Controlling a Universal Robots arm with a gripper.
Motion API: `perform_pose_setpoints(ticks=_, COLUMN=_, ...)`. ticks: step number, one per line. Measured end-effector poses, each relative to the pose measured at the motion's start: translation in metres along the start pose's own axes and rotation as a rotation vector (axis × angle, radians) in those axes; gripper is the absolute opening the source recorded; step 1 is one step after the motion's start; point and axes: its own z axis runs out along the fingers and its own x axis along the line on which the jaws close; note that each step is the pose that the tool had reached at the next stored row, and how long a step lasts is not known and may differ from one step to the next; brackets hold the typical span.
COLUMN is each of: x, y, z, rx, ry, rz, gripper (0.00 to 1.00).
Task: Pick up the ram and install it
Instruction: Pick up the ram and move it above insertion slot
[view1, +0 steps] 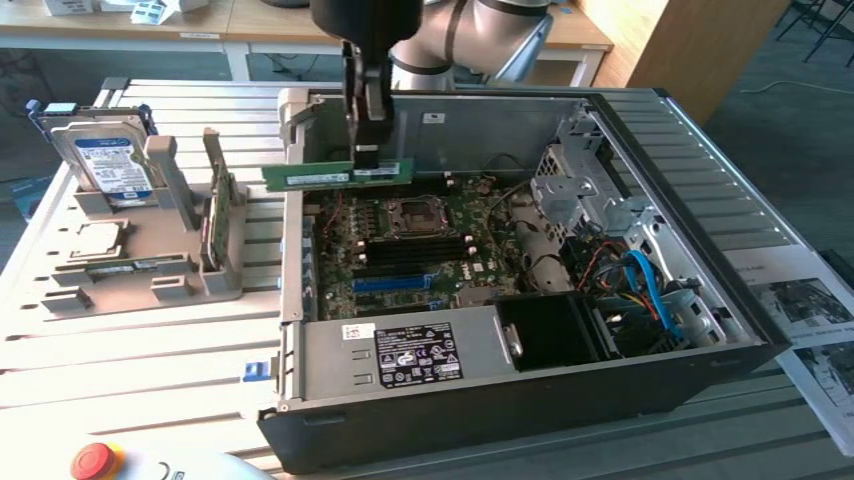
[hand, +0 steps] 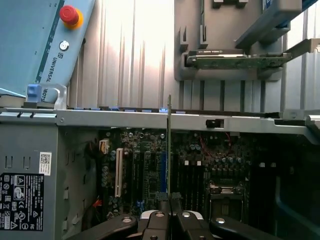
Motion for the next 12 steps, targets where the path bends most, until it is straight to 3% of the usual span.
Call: perform_pose_setpoints(ticks=12, x=0.001, y=-0.0547, z=0.0048, rx=0.0000, ry=-0.0001, rz=0.000, gripper=0.12)
